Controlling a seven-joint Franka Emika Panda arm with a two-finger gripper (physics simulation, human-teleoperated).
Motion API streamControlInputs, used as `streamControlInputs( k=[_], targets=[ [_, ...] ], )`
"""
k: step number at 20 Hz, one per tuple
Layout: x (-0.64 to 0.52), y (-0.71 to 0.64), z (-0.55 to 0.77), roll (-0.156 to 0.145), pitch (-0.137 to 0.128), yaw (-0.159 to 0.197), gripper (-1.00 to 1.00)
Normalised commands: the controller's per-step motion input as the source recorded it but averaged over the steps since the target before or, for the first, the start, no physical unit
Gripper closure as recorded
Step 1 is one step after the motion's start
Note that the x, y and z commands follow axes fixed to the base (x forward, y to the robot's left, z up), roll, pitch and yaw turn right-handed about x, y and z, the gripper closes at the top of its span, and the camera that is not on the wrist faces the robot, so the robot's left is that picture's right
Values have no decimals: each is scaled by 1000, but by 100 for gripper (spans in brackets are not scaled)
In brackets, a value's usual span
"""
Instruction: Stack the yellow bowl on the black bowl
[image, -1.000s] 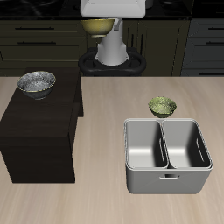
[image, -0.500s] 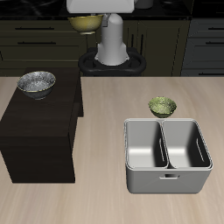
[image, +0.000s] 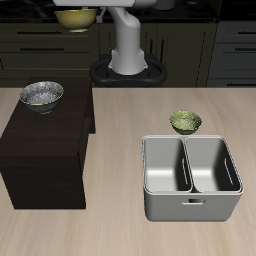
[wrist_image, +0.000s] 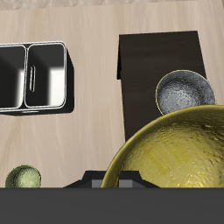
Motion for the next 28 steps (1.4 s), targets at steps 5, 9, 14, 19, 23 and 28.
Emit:
streamControlInputs(
  k=[5,9,14,19,23,28],
  targets=[
    [300,-273,8,-32,17,2,100],
    [277,-272,-33,-56,1,-4,100],
    [276,-334,-20,-27,19,-11,100],
    [188,-154,-115,72,52,11,100],
    [214,-308,-137,48,34,11,100],
    [114,-191,-120,73,28,34,100]
  ],
)
